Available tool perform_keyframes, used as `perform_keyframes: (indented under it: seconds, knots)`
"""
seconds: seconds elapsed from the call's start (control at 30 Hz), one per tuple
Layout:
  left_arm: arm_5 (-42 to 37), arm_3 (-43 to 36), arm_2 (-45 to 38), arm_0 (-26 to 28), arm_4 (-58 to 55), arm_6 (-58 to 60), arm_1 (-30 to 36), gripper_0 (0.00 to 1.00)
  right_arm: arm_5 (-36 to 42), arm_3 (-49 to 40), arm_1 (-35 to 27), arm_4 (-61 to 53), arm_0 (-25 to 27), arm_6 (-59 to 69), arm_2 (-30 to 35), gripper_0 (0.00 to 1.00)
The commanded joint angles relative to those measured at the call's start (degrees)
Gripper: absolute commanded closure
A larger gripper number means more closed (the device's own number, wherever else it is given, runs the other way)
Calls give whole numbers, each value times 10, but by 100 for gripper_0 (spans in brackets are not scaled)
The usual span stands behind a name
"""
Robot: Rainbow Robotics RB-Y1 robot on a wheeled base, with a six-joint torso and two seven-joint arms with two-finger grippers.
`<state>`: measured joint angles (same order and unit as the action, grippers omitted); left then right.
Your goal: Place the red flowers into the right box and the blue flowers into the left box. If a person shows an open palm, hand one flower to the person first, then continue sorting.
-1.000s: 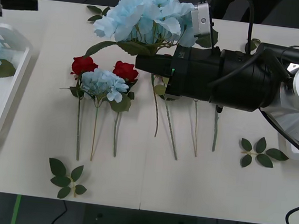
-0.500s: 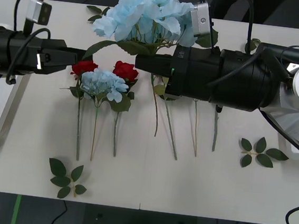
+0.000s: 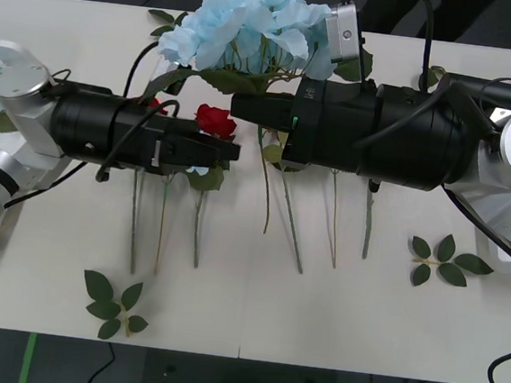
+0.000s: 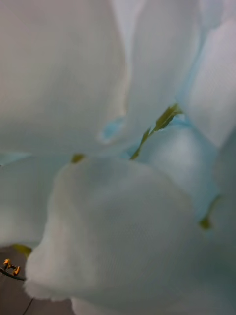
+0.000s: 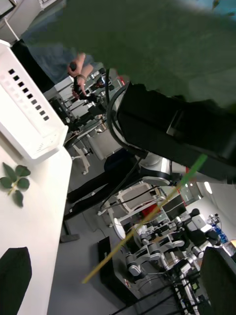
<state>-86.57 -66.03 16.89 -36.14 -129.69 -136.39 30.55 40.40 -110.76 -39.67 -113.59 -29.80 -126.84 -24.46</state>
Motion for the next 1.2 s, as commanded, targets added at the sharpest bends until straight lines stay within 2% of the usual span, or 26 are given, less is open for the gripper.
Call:
perform_keyframes:
  seconds: [0.03,0.17,0.53,0.57,0.6,0.63,1.2]
  knots:
    - [72,-65,75,-6,-40,-47,-11,0,-5,-7,13,-7,-22,15,-2,100]
    - [117,-85,119,-15,-55,-55,-15,0,-5,-7,13,-8,-22,15,-2,100]
    - [154,-86,140,-24,-56,-81,-41,0,-5,-7,12,-10,-22,13,-2,100]
    - [157,-85,140,-24,-56,-93,-41,41,-5,-7,12,-11,-22,13,-2,100]
    - [160,-85,140,-24,-56,-100,-41,69,-5,-7,12,-12,-23,12,-2,100]
    - [164,-85,140,-24,-56,-110,-41,100,-5,-7,12,-12,-22,12,-2,100]
    - [178,-85,140,-23,-64,-121,-39,100,-5,-7,11,-16,-22,7,-2,100]
